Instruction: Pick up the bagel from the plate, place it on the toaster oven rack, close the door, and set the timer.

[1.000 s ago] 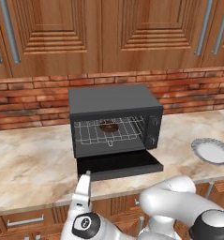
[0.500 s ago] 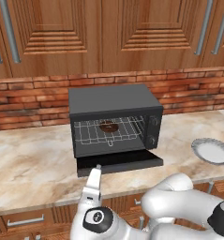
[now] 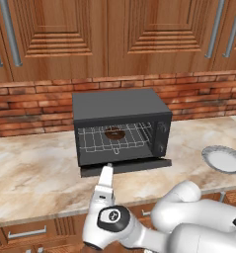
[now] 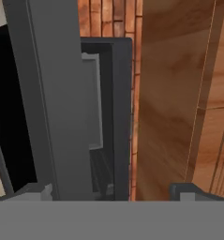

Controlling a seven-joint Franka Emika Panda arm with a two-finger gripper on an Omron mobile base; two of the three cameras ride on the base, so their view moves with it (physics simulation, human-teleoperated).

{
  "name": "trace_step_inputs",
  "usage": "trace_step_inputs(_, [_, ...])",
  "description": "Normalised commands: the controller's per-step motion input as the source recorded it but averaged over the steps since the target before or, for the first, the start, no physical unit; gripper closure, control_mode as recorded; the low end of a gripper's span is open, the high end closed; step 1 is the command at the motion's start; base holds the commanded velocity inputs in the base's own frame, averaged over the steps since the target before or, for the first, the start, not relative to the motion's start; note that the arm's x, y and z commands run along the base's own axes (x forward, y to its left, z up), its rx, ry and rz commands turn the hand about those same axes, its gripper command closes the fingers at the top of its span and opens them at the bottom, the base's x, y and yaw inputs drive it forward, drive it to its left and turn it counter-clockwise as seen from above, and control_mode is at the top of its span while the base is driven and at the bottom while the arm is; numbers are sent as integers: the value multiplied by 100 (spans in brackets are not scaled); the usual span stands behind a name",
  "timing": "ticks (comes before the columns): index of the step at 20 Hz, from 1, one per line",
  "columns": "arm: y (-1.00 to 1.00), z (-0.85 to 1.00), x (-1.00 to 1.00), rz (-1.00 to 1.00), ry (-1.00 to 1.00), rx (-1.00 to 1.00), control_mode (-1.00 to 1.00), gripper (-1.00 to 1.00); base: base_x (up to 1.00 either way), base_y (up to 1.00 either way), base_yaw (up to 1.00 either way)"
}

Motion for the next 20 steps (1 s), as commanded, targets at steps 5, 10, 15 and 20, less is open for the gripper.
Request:
trace_step_inputs(5, [0,26,22,0,0,0,-100,-100,0,0,0])
trace_step_inputs(10, [0,12,22,0,0,0,-100,-100,0,0,0])
trace_step_inputs(15, [0,14,17,0,0,0,-100,-100,0,0,0])
trace_step_inputs(20, [0,13,17,0,0,0,-100,-100,0,0,0])
